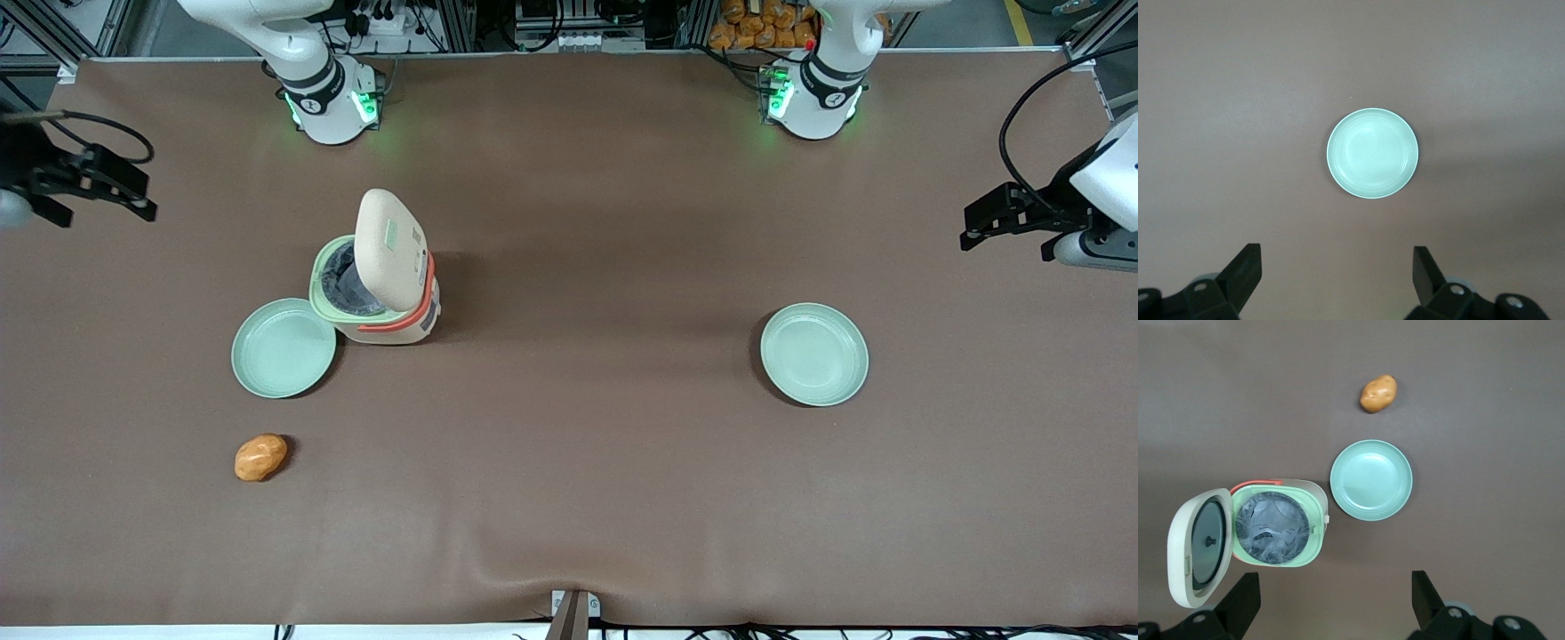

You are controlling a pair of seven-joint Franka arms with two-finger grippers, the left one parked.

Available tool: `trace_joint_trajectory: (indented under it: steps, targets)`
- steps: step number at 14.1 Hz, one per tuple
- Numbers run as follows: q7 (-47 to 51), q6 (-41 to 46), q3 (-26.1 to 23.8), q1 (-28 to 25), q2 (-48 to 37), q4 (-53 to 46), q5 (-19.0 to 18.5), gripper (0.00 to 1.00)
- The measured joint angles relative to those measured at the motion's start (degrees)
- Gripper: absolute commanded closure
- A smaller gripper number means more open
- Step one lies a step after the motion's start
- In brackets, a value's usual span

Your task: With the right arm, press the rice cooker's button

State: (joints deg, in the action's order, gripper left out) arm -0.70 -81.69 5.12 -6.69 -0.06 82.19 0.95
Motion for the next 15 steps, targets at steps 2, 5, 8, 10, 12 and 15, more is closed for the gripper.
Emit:
trace_joint_trajectory:
  steps: [2,5,8,10,12,15]
  targets:
    - [-1.0,0.9,0.8,0.2,-0.2,0.0,-1.0,0.00]
    - [-1.8,2.8,1.7,0.6,-0.1,0.0,-1.7,0.00]
    - [-4.0,3.0,3.3,0.7,-0.1,0.2,-1.9,0.00]
    - [-5.2,3.0,4.1,0.8,-0.1,0.3,-1.9,0.00]
    - [-5.3,3.1,4.2,0.8,-0.1,0.4,-1.9,0.00]
    - [-5.3,3.1,4.2,0.8,-0.1,0.4,-1.9,0.00]
